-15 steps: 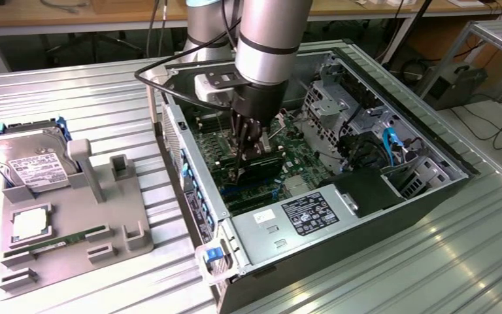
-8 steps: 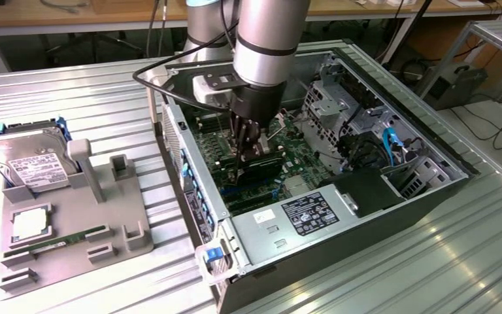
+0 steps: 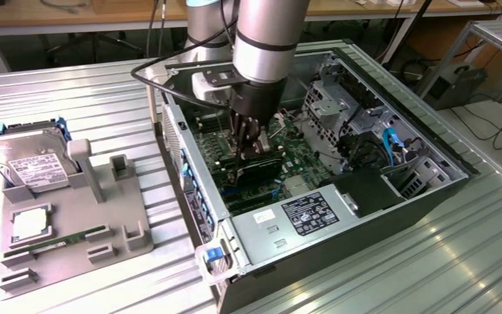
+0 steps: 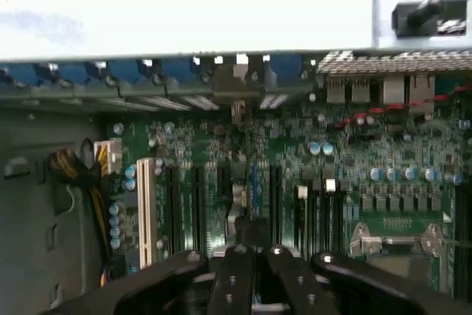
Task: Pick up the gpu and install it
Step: 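Press down on the gpu until it lock into place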
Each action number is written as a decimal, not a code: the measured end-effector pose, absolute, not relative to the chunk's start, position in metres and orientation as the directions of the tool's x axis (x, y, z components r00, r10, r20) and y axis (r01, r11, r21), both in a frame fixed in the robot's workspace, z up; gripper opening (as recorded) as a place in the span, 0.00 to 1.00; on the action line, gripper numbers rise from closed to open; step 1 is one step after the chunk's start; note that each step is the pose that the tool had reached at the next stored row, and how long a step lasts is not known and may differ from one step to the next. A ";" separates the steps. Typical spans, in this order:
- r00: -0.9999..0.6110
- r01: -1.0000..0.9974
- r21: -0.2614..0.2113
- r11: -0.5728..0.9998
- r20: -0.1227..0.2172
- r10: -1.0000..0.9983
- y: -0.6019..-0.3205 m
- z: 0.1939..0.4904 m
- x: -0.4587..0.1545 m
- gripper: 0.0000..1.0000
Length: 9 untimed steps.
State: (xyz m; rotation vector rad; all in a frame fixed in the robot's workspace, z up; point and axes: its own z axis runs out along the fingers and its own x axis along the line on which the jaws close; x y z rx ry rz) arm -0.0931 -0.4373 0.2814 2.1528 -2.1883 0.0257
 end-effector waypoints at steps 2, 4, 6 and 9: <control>-0.015 -0.999 0.038 0.017 0.063 -0.998 -0.437 0.291 -0.093 0.11; -0.015 -0.999 0.039 0.017 0.063 -0.998 -0.437 0.298 -0.093 0.11; -0.015 -0.999 0.038 0.017 0.063 -0.998 -0.437 0.298 -0.093 0.11; -0.015 -0.999 0.038 0.017 0.062 -0.998 -0.437 0.298 -0.093 0.11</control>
